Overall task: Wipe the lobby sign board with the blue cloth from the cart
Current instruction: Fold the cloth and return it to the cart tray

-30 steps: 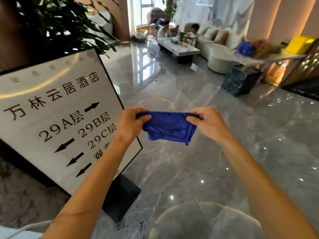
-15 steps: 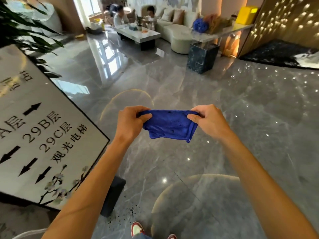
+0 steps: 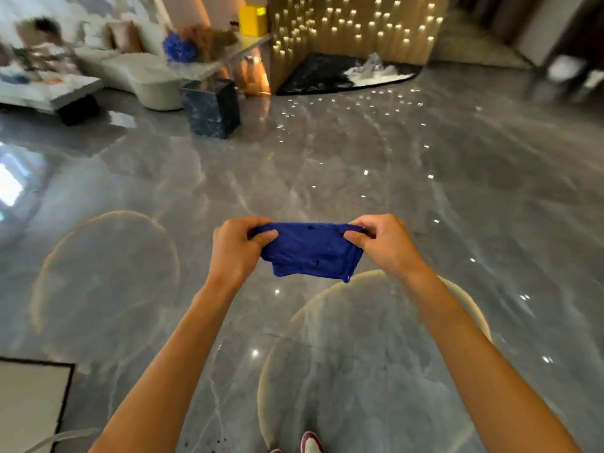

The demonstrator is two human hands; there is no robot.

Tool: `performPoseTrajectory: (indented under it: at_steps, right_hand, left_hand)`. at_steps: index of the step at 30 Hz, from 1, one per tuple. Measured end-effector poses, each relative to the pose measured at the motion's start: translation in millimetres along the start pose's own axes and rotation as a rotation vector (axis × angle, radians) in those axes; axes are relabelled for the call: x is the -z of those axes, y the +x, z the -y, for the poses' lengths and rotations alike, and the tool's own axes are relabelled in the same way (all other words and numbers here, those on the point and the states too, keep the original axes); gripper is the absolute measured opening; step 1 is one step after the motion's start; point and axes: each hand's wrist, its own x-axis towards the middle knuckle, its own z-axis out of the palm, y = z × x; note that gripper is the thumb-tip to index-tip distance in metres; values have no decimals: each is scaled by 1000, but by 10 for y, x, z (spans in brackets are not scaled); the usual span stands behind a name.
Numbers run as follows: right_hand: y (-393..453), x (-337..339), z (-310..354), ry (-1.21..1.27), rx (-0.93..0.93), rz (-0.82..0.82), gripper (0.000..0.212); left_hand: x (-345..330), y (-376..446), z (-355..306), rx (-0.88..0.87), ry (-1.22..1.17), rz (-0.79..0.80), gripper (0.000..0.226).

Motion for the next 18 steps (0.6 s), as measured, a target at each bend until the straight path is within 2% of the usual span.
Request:
performPoseTrajectory:
  at_steps: [3,6,10,18]
  right_hand:
    - [-243,102,-54,5,-72,-88,8]
    - [-489,167,-73,-10,-149,-196,18]
    - [-879,233,-88,-9,-263,-288,9]
    - [-1702,632,-160,-61,-422,-536,9]
  left_hand:
    - [-137,47,-68,-50,-35,104,16]
    - [-260,70,-111,-76,-93,206,17]
    - [-447,23,-198,-154,-128,315,16]
    - [-983,-221,-649,-289,-243,545,16]
